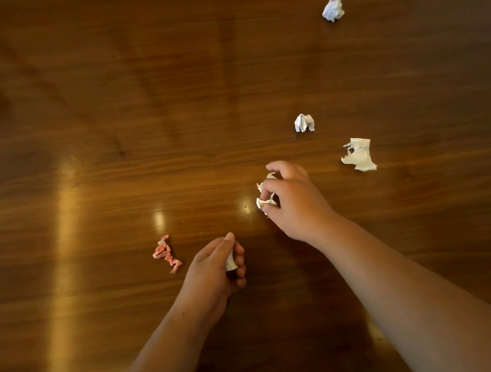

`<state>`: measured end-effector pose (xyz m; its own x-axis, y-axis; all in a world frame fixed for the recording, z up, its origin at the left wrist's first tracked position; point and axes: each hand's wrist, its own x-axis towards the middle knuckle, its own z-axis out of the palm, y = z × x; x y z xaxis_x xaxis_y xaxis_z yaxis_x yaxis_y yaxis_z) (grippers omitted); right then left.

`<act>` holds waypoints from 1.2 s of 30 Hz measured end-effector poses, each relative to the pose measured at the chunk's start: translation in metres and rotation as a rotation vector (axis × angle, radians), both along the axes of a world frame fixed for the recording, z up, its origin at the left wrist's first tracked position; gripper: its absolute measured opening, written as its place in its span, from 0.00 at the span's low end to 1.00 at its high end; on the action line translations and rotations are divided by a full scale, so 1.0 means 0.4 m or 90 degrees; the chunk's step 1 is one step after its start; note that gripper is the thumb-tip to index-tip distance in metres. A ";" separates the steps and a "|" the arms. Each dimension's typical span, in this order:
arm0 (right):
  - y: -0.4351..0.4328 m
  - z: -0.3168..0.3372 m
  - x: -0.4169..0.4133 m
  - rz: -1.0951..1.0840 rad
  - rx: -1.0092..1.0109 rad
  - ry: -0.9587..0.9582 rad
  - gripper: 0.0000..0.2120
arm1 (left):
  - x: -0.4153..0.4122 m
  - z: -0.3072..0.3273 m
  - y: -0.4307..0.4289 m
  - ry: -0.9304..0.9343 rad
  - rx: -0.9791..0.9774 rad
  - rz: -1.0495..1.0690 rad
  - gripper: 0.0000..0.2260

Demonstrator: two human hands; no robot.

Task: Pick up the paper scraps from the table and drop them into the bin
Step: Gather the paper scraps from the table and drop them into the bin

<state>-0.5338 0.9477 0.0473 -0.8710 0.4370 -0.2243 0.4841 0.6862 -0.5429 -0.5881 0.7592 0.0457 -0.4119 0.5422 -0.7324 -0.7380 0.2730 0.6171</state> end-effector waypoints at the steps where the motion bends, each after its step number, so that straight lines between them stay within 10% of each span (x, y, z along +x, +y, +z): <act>1: -0.003 -0.004 -0.009 0.005 0.014 -0.010 0.07 | -0.002 0.000 -0.005 -0.007 0.006 0.003 0.14; 13: -0.075 -0.022 0.032 -0.056 -0.028 -0.031 0.18 | 0.021 0.012 -0.116 -0.039 0.005 0.023 0.13; 17: -0.124 0.006 0.116 -0.333 -0.454 -0.042 0.05 | 0.068 0.039 -0.174 -0.053 -0.007 0.046 0.13; 23: -0.234 0.095 0.341 -0.596 -1.037 -0.069 0.14 | 0.210 0.103 -0.273 -0.104 0.015 0.166 0.12; 36: -0.448 0.276 0.704 -0.407 -1.012 -0.142 0.11 | 0.658 0.225 -0.575 -0.194 0.187 0.440 0.12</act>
